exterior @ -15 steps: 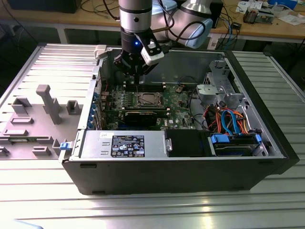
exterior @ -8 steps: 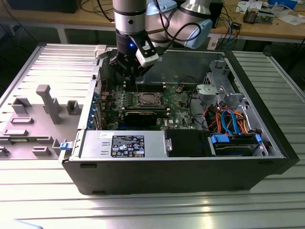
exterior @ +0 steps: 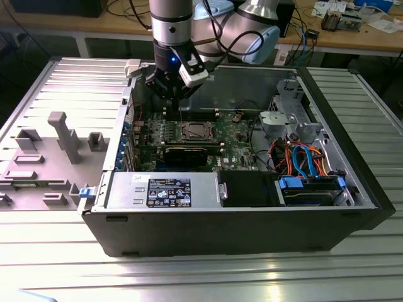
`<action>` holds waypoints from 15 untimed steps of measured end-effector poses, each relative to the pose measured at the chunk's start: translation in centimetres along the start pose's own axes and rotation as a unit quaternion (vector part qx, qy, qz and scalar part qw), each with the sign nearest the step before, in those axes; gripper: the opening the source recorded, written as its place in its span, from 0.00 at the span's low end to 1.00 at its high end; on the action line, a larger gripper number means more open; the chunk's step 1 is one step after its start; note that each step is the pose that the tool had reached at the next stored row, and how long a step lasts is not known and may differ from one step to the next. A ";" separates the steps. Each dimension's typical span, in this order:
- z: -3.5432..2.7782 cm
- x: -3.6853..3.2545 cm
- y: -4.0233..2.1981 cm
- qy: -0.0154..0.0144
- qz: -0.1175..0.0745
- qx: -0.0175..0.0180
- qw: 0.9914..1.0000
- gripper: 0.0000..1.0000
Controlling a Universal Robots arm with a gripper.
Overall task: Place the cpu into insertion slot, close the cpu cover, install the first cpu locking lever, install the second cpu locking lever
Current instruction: 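Install the first cpu locking lever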
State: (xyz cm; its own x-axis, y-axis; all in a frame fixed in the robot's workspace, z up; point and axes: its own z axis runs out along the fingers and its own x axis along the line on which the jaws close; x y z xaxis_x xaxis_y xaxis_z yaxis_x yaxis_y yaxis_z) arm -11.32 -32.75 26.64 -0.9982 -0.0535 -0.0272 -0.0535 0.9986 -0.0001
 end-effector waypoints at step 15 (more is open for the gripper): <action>0.58 -0.30 2.26 -0.001 0.000 -0.001 1.000 0.11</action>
State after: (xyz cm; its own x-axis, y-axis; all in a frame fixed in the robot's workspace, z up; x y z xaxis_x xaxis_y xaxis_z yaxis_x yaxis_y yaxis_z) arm -11.12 -30.48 26.07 -0.9982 -0.0537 -0.0284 -0.0538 0.9985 0.0026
